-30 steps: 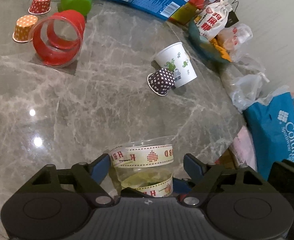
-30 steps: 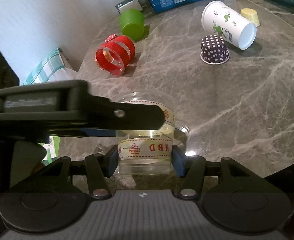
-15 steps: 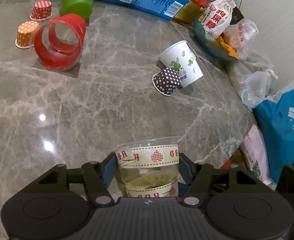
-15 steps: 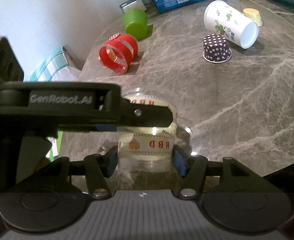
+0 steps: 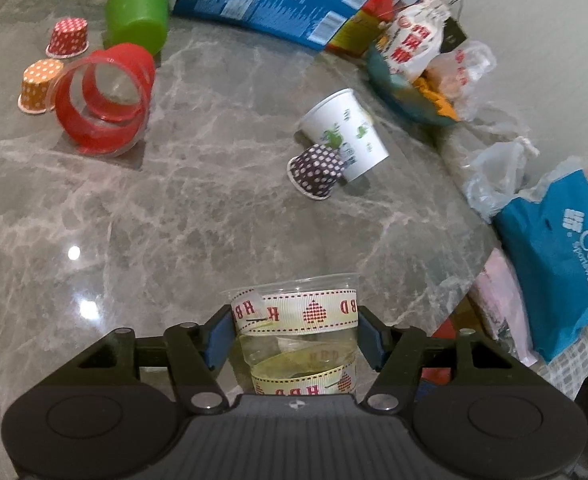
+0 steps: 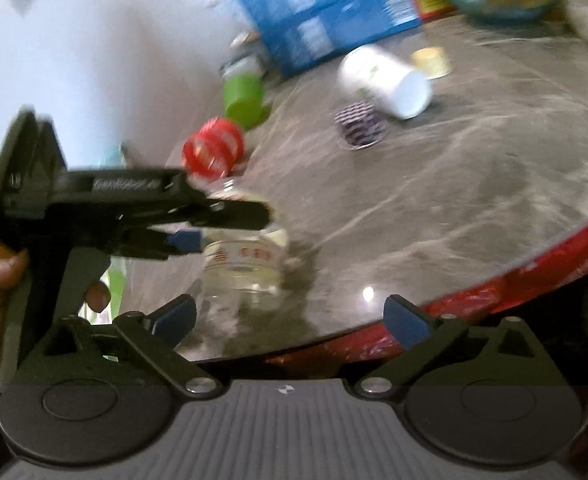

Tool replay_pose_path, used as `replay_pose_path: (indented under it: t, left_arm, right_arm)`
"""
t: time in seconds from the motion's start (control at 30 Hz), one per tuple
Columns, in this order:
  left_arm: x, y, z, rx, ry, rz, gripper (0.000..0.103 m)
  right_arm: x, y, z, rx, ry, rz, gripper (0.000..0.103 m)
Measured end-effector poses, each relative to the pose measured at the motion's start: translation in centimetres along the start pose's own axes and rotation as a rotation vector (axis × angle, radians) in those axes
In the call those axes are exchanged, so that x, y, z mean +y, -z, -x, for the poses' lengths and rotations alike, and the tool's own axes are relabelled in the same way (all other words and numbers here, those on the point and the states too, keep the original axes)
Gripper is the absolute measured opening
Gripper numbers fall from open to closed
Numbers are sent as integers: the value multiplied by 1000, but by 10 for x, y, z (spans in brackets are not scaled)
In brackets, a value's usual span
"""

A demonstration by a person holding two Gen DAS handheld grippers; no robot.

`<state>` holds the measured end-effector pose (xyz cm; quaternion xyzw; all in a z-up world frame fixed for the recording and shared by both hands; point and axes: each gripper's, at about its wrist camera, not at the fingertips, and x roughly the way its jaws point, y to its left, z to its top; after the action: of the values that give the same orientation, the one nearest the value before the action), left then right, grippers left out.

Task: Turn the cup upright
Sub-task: 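Open the right tool and pull it away while the left tool holds the cup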

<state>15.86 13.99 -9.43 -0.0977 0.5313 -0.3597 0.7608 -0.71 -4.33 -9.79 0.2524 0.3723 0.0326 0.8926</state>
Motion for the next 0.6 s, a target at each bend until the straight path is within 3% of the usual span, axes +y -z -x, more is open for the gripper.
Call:
replay_pose_path:
  t: [0.3, 0.4, 0.6]
  left_arm:
    - [-5, 5, 13, -53, 19, -35, 66]
    - [-8, 9, 27, -133, 32, -81, 66]
    - [-16, 25, 55, -346, 42, -182, 67]
  right_arm:
    - [-34, 32, 28, -120, 10, -103, 101]
    - [-43, 55, 41, -289, 53, -105, 101]
    - [-78, 89, 34, -342, 72, -223, 101]
